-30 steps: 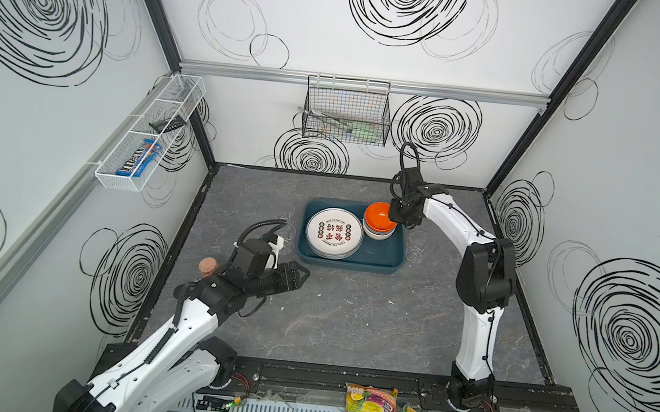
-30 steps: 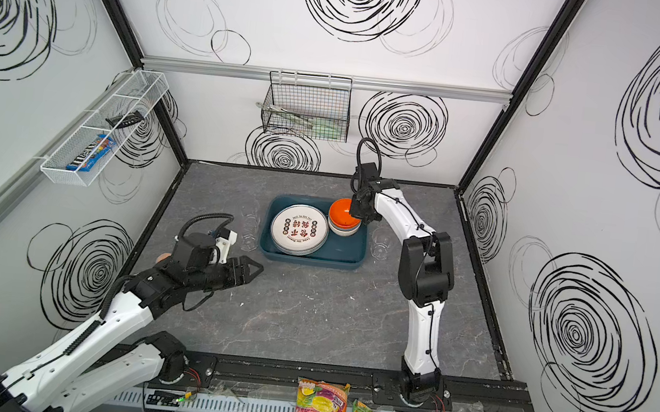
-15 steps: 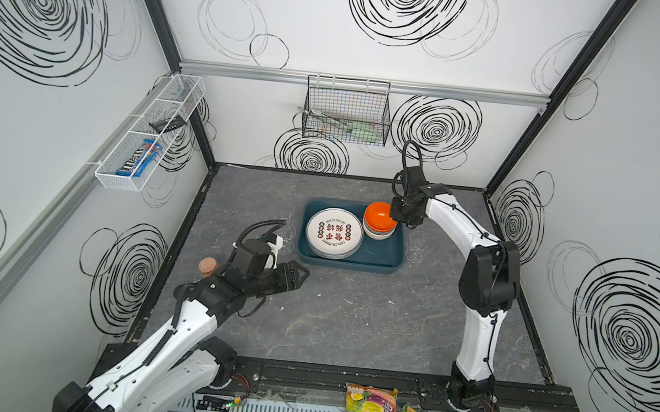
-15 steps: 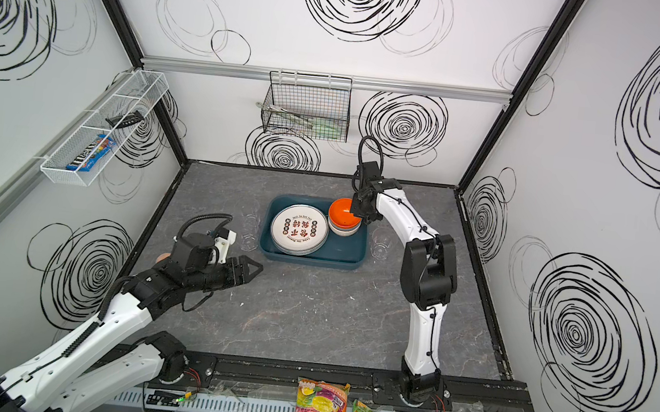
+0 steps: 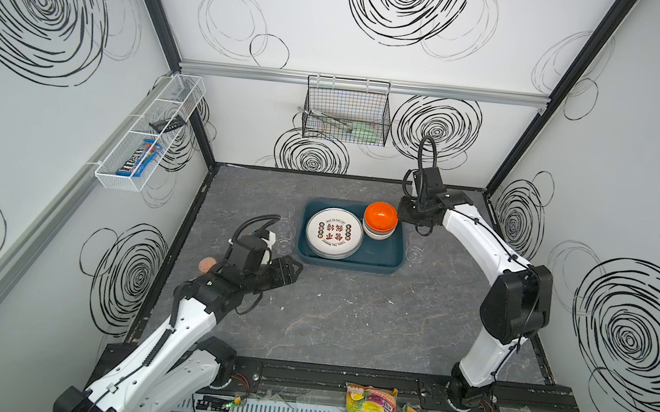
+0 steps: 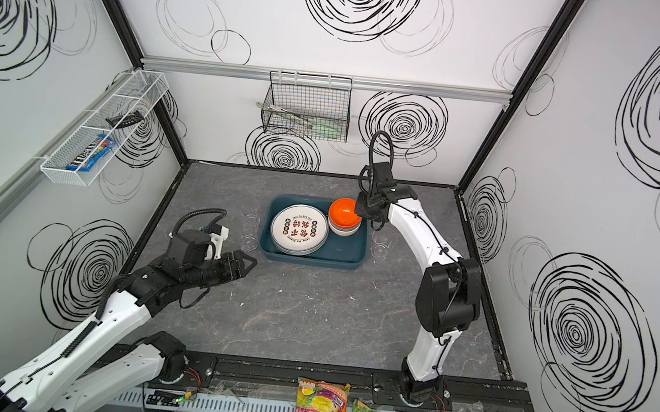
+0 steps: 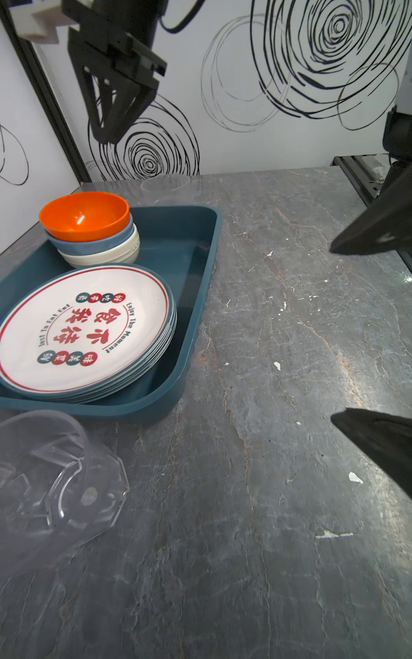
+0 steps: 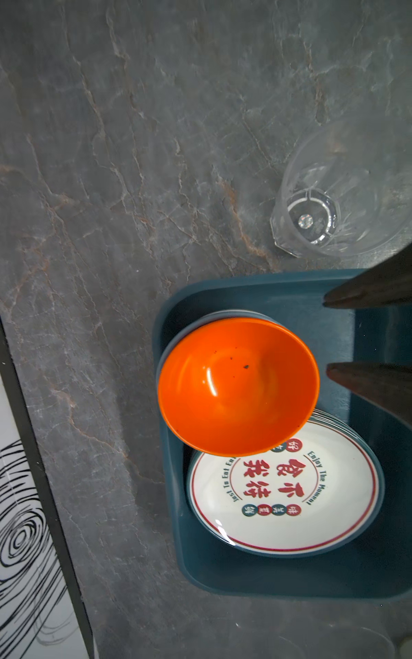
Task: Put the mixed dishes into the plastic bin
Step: 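Open the right gripper and raise it while the left gripper moves toward the bin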
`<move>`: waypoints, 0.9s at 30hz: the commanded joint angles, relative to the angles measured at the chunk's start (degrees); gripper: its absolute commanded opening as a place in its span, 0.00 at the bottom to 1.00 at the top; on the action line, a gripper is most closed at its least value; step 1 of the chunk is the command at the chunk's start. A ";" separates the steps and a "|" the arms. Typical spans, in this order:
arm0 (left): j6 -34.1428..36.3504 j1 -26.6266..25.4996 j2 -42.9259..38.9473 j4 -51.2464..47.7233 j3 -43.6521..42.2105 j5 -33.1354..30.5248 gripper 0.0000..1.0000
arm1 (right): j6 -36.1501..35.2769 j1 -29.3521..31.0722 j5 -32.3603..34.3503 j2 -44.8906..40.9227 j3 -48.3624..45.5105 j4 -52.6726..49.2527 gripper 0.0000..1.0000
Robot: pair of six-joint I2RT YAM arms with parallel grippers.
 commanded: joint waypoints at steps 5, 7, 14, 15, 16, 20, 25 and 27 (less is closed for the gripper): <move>1.25 2.92 1.66 -1.17 2.56 -2.90 0.69 | -1.26 1.58 -9.23 -7.72 -8.14 6.12 0.31; 1.40 3.77 2.55 -1.10 2.85 -3.38 0.69 | -1.72 2.01 -10.79 -9.53 -10.31 7.51 0.33; 1.78 7.76 5.67 -0.83 3.88 -5.72 0.68 | -3.18 4.04 -19.02 -15.68 -18.29 13.93 0.36; 1.86 8.25 6.14 -0.76 3.97 -6.03 0.68 | -3.12 4.38 -20.18 -16.05 -18.84 14.23 0.36; 2.00 8.78 6.64 -0.75 4.23 -6.73 0.67 | -3.28 4.93 -21.00 -16.46 -19.44 14.63 0.36; 2.13 11.15 8.91 0.07 4.97 -7.91 0.66 | -4.30 7.75 -23.28 -18.03 -21.56 16.76 0.38; 1.80 13.08 12.99 2.37 6.27 -8.82 0.66 | -6.02 12.01 -24.97 -19.47 -23.30 19.48 0.41; 1.59 13.38 14.79 2.97 6.94 -9.15 0.66 | -6.68 13.26 -25.59 -19.72 -23.59 20.27 0.41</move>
